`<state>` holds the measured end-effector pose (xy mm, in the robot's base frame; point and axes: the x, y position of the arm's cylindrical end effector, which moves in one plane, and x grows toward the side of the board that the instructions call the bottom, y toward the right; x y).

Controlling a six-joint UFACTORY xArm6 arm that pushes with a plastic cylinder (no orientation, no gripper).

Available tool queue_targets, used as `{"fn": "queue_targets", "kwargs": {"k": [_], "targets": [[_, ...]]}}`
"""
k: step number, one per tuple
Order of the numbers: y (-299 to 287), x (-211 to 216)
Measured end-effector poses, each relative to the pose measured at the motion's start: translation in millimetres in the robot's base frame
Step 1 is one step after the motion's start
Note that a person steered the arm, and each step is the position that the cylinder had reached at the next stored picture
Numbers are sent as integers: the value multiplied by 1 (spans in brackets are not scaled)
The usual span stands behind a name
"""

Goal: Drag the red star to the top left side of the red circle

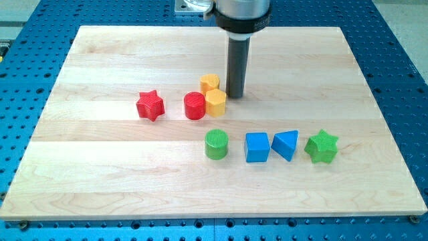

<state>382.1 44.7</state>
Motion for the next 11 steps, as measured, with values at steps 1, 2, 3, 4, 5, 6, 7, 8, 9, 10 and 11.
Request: {"fn": "queue_targets", "kwargs": {"k": [1,2,3,4,5,6,7,8,9,10,11], "targets": [[-27,-45],[-56,-12],[-68,6],[-131,-29],[-220,-14],[-206,21],[-220,53],[-202,72],[-198,80],[-162,57],[-127,47]]}}
